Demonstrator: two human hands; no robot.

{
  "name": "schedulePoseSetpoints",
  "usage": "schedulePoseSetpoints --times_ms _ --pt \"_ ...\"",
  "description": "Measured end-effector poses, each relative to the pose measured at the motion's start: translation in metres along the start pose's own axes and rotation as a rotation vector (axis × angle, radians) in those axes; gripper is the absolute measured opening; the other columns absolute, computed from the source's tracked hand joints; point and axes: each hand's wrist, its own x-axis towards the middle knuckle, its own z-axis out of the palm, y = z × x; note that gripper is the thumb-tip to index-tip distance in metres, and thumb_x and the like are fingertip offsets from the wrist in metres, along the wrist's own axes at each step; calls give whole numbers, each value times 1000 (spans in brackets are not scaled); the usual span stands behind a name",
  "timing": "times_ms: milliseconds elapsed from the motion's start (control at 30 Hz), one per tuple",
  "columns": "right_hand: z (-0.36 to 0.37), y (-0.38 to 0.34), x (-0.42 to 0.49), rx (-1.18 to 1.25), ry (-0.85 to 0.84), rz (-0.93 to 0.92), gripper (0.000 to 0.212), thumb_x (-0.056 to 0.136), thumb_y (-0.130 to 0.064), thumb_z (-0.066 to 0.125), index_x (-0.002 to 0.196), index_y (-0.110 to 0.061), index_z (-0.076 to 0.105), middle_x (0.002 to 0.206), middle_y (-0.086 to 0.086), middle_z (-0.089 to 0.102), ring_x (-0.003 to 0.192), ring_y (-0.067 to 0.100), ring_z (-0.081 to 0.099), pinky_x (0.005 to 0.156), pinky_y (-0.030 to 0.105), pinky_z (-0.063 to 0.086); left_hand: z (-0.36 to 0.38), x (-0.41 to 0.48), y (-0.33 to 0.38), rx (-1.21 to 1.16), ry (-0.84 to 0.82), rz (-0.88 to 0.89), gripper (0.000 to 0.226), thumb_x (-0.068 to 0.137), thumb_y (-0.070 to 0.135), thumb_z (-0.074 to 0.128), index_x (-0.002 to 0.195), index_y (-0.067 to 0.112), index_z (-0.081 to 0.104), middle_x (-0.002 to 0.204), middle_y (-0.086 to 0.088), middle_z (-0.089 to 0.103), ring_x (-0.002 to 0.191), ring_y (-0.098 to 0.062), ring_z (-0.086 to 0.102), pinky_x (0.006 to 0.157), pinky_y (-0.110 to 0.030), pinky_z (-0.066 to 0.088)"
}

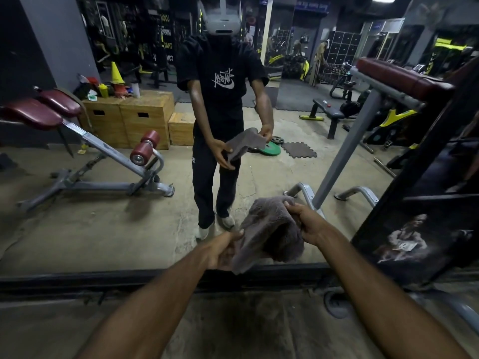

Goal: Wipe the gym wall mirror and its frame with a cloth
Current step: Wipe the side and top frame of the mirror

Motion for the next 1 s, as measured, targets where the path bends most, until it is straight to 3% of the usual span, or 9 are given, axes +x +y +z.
schedulePoseSetpoints --times_ms 167,300,400,533,600,700,800,900,1000 --pt "-17 8 4 -12 113 17 20 107 -16 50 112 -9 68 98 16 74 85 25 71 75 37 58 3 -5 0 -53 -8 104 17 99 25 64 104 10 69 87 -8 77 84 -24 72 79 -40 59" --pt "-24 21 10 -241 240 -17 21 107 -15 50 118 -7 67 108 17 73 92 27 71 78 36 59 -8 -4 16 -196 191 199 34 100 36 64 117 8 70 97 -11 79 80 -24 76 60 -35 61" --pt "-18 30 12 -362 260 -10 21 108 -17 50 110 -8 69 107 16 73 90 24 69 71 30 57 -11 -10 21 -314 112 212 41 96 46 66 113 11 76 107 -13 77 93 -27 75 71 -37 61" --pt "-8 30 15 -130 320 85 23 104 -11 54 84 -9 65 75 9 68 64 18 64 54 26 55 -17 -22 11 -185 13 191 20 88 3 74 108 2 71 102 -10 76 84 -19 74 71 -32 60" --pt "-8 27 15 -48 294 109 17 100 -6 60 84 -6 65 70 8 67 59 16 63 49 24 54 -21 -21 7 12 137 190 45 84 -7 76 125 1 57 109 -9 72 90 -19 72 68 -30 58" --pt "-11 23 11 -207 232 133 12 90 4 69 102 4 68 94 17 65 77 18 61 63 26 52 -30 -20 12 80 396 279 69 83 3 81 143 9 46 118 -11 67 97 -22 67 74 -34 57" --pt "-11 27 11 -545 281 67 33 85 -5 80 112 -3 60 104 19 61 89 23 60 68 31 51 -42 -17 17 69 537 412 64 83 9 83 140 16 55 127 -13 66 108 -27 66 90 -41 59" --pt "-10 32 12 -801 378 -37 60 82 -22 86 131 -11 52 121 15 61 108 27 61 67 31 51 -47 -23 19 -73 476 464 58 83 4 81 133 24 60 115 -10 72 106 -26 69 90 -44 60" --pt "-11 37 14 -763 367 -119 34 88 -22 80 115 -11 63 103 13 68 87 23 65 63 34 53 -53 -29 21 -59 361 506 51 79 -5 82 117 25 67 118 -7 65 113 -25 66 96 -44 57"
